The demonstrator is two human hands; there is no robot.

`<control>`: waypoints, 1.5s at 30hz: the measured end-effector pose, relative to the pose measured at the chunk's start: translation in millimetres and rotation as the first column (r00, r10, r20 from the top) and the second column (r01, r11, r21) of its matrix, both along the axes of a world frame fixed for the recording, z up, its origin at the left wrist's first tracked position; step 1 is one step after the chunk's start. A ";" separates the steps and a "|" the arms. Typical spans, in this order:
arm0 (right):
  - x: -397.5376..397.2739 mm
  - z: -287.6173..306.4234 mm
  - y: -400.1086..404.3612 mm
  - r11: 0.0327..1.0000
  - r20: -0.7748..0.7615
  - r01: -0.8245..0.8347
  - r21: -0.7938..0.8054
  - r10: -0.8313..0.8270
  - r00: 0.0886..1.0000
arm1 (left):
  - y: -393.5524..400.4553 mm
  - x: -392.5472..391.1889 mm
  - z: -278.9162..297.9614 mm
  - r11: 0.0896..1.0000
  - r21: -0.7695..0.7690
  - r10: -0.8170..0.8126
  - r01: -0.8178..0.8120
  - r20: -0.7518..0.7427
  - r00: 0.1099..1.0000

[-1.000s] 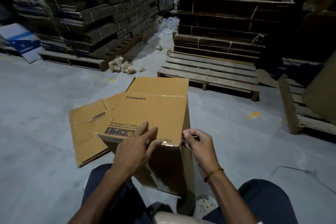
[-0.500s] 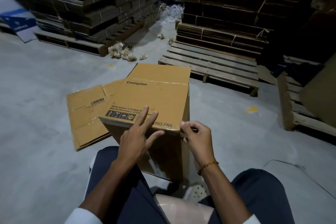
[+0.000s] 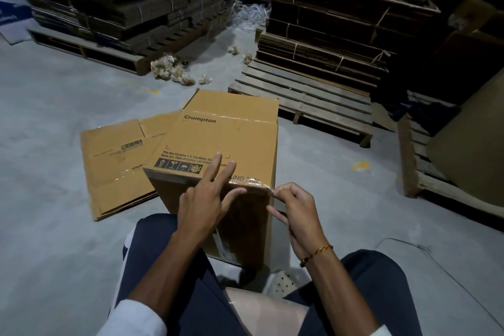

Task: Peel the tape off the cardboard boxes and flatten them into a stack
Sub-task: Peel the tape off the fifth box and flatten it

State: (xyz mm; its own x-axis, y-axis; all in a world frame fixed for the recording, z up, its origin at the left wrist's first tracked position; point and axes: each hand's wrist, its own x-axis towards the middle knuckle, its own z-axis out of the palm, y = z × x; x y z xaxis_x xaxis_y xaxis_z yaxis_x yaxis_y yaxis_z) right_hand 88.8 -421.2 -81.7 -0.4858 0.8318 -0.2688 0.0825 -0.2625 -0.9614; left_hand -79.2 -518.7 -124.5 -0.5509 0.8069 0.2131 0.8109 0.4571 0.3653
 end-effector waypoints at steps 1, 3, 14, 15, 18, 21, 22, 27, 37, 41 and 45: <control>-0.2 -1.9 -1.8 0.999 -0.031 0.043 -0.015 -0.043 0.999 | -0.4 0.2 -0.4 1.000 0.007 -0.002 0.002 0.002 1.000; 1.5 -6.6 -0.2 0.992 -0.104 0.113 -0.049 -0.117 0.988 | 0.0 1.1 0.3 1.000 0.022 0.000 0.000 0.018 1.000; 15.2 -21.9 12.8 0.665 0.397 -0.198 0.721 -0.162 0.903 | 10.2 23.5 4.6 0.999 -0.041 -0.012 0.010 -0.055 0.998; 19.1 -19.7 13.8 0.665 0.430 -0.213 0.715 -0.179 0.885 | 12.2 27.9 6.3 0.998 -0.065 -0.013 0.008 -0.072 0.997; 29.9 -12.9 17.6 0.789 0.398 -0.114 0.604 -0.174 0.901 | 19.5 44.5 11.7 0.991 -0.137 -0.018 0.003 -0.114 0.993; 37.6 -2.8 12.9 0.918 0.276 -0.043 0.395 -0.074 0.958 | 28.8 60.3 15.8 0.983 -0.185 -0.028 0.010 -0.095 0.995; 40.2 -1.8 10.1 0.931 0.238 -0.043 0.362 -0.047 0.970 | 31.0 64.1 16.2 0.981 -0.191 -0.032 0.017 -0.074 0.997; 55.1 -4.9 1.2 0.974 0.039 0.064 0.218 -0.075 0.996 | 29.3 68.9 19.7 0.982 -0.172 -0.076 0.084 0.052 0.996; 52.8 3.1 -23.9 0.969 -0.029 -0.190 0.158 0.197 0.980 | 25.8 47.0 29.2 0.971 -0.155 -0.146 0.185 0.232 0.962; 54.7 9.4 -21.9 0.931 0.125 -0.179 0.317 0.146 0.981 | 19.3 40.9 48.2 0.977 0.206 -0.190 0.062 0.688 0.701; 56.6 2.1 -27.7 0.772 0.290 -0.248 0.586 0.086 0.953 | 3.1 68.1 72.9 0.834 0.280 -0.170 -0.476 0.950 0.261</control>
